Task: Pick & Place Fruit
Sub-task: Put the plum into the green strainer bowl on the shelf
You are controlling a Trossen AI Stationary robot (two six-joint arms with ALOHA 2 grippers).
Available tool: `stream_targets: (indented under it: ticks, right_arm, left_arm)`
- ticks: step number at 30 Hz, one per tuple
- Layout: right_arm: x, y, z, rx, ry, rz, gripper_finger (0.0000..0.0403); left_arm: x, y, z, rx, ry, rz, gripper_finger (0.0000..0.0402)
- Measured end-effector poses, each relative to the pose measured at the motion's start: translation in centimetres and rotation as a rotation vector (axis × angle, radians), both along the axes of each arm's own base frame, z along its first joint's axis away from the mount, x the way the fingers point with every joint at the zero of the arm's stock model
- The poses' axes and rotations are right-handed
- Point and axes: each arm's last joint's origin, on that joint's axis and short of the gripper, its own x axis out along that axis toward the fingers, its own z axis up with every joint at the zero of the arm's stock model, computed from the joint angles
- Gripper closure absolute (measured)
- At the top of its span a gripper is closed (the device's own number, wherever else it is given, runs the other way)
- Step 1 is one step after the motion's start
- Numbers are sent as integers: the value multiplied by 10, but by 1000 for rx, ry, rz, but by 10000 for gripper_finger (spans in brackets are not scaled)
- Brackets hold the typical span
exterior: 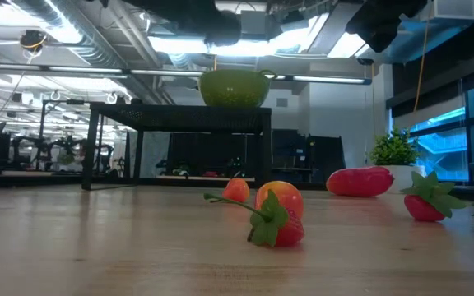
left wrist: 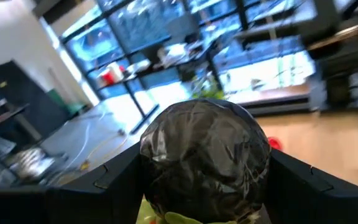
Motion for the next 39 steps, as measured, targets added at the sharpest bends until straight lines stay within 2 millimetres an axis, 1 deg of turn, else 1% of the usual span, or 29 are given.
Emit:
stream_targets:
  ticks: [7, 13, 17, 20, 25, 28, 39]
  right_arm:
    - [0, 0, 0, -3, 0, 2, 372]
    - [0, 0, 0, -3, 0, 2, 372]
    - [0, 0, 0, -4, 0, 2, 372]
    - [0, 0, 0, -4, 0, 3, 372]
    - [0, 0, 0, -4, 0, 3, 372]
    - [0, 0, 0, -4, -1, 3, 372]
    - [0, -1, 0, -18, -4, -19, 372]
  left_arm:
    - [-5, 29, 5, -57, 40, 113, 146]
    - [-13, 53, 14, -190, 51, 221, 146]
    - [-16, 60, 23, -258, 58, 234, 146]
    - [-17, 63, 32, -295, 32, 246, 146]
    - [-20, 69, 37, -395, -17, 265, 146]
    - [-19, 73, 33, -461, -13, 271, 146]
    - [0, 81, 11, -524, 47, 262, 146]
